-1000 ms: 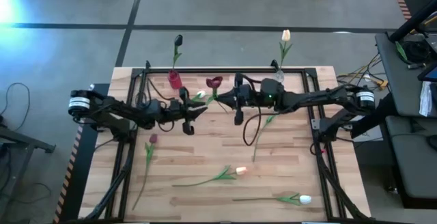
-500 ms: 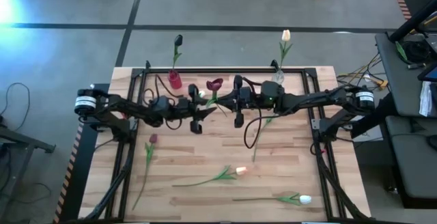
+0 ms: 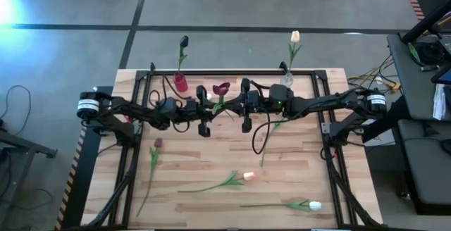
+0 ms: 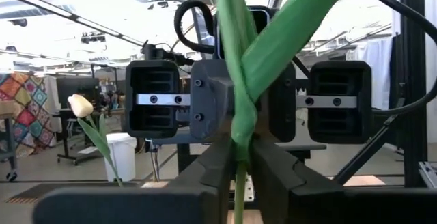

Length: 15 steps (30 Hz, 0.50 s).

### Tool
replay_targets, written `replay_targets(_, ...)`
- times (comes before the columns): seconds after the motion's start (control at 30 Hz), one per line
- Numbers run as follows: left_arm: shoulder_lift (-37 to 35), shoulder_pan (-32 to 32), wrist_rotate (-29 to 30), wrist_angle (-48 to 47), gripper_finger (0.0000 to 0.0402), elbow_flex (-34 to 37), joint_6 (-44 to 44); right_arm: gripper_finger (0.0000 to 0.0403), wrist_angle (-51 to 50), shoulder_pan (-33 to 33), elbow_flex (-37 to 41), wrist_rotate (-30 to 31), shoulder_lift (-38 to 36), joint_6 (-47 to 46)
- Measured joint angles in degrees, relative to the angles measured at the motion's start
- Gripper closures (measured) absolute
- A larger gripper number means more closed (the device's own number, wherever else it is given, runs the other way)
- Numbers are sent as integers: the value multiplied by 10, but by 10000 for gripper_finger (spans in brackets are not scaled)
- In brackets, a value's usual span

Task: Sort flowers into vase by color
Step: Put the top red flower into the red vase

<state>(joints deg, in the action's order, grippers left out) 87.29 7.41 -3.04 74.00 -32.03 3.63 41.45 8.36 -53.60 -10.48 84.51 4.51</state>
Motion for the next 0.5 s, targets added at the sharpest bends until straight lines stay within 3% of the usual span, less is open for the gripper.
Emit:
replay_targets(0.23, 0, 21, -20, -13, 399, 1, -3, 376, -14, 0, 0, 22, 0, 24)
replay_targets(0.5, -14, 49, -25, -56, 400, 2, 2, 263, -99, 0, -4, 112, -16, 54)
